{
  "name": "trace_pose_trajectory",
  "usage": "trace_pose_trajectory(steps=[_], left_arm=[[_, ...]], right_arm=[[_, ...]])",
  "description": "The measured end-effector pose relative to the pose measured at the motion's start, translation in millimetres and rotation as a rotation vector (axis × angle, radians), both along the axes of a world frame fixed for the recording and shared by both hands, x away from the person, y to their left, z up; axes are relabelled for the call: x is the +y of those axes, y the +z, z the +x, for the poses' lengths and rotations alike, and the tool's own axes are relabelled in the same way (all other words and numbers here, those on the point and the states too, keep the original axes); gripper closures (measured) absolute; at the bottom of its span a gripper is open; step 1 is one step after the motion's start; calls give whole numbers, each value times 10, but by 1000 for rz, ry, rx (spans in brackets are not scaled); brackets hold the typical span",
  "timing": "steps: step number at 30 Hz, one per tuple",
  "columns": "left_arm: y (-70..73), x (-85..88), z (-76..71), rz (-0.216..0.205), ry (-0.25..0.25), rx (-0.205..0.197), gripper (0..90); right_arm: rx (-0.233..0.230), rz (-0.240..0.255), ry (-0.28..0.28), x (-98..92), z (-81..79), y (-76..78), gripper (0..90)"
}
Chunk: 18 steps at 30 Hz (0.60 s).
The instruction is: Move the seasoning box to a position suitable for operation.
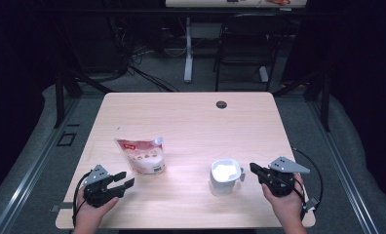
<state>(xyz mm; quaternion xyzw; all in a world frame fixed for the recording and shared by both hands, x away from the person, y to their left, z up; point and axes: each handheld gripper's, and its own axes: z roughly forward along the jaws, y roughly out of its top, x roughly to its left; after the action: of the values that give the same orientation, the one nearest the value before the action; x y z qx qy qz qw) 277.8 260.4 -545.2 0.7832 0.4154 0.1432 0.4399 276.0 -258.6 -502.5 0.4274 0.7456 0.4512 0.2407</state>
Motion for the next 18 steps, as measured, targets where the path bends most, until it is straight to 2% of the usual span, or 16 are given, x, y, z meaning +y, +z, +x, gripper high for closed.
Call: trace_pose_trajectory(steps=[3,7,10,14,18], left_arm=[[-11,-7,11,4,-1,1,534],[-16,-13,21,0,-8,9,539],[-17,-12,22,-11,-8,16,547],[-27,0,27,-7,-5,20,548],[-29,8,25,-4,-4,17,548]], right_arm=[[-17,-4,18,59,47,172,900],[-7,-4,53,156,121,302,900],[15,-26,74,216,136,320,900],[57,-30,112,272,120,293,900],[78,-46,122,336,114,279,900]])
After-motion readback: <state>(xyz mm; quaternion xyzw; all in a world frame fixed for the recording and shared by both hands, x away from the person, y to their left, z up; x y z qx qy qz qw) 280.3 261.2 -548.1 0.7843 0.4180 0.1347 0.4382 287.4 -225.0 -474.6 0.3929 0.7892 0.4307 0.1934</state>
